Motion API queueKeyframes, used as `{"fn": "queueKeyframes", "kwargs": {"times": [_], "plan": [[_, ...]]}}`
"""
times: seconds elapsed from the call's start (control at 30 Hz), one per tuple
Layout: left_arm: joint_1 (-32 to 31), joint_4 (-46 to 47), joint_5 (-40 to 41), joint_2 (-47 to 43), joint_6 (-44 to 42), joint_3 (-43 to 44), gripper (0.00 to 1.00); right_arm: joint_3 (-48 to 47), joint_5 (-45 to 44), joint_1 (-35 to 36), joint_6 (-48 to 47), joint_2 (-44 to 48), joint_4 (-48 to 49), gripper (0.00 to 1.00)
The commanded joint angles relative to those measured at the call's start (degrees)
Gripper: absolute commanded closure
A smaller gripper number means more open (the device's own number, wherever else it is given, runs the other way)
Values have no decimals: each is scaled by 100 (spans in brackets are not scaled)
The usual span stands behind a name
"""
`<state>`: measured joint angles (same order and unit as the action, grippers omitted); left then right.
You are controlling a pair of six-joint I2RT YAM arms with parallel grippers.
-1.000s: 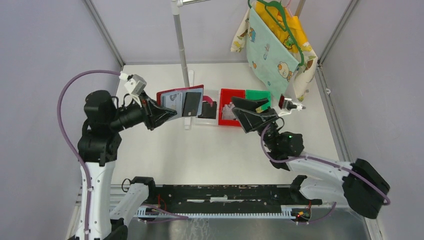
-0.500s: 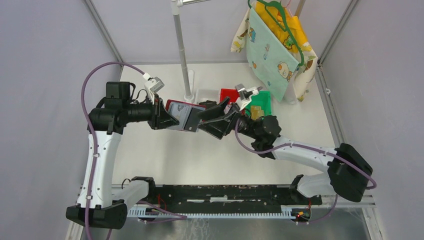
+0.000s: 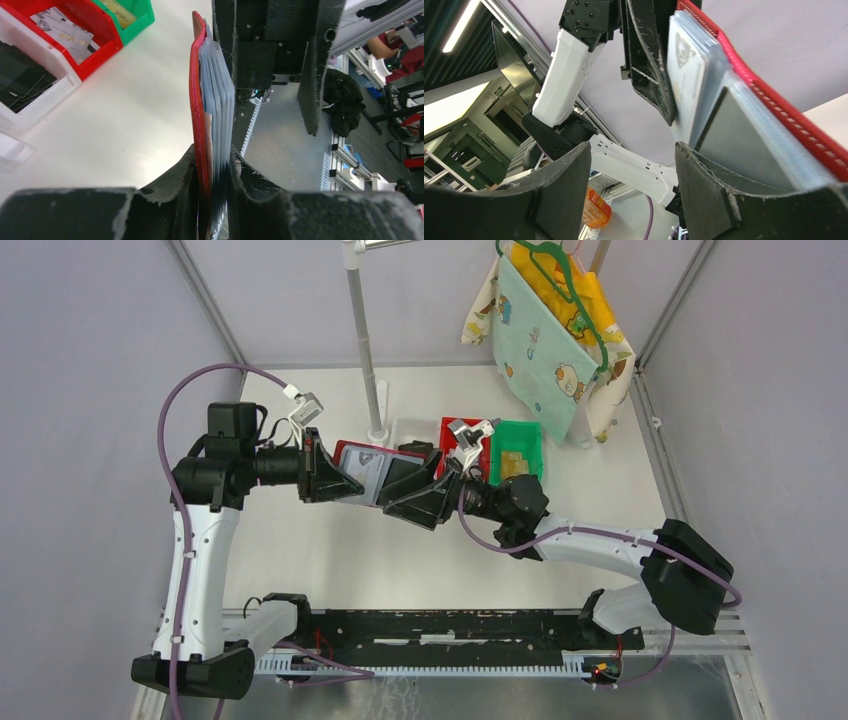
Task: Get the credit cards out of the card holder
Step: Remove the credit card from the card holder.
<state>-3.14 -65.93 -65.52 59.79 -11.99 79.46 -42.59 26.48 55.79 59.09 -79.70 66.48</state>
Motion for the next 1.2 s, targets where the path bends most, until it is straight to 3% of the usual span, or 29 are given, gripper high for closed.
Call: {"fn": "queueKeyframes", "kwargs": {"times": [0.0,0.5,0.77,0.87,1.0,1.17], "plan": [[-9,124,-818,-120,258,260,88,-280,-108,20,-10,-72,180,35],[-7,333,-957,-311,761,63,81,-679,-368,46,-140,-182,107,50],[-7,704,-629,-434,1181,-329,73,-1005,-781,55,77,-675,-193,78],[-8,704,-620,-439,1182,-347,66,-976,-910,55,68,-696,-153,88],[-11,704,-675,-457,1163,-370,57,-839,-820,55,130,-665,349,100],[-3,704,-959,-414,1102,-370,56,-475,-512,19,689,-777,1888,100]]}}
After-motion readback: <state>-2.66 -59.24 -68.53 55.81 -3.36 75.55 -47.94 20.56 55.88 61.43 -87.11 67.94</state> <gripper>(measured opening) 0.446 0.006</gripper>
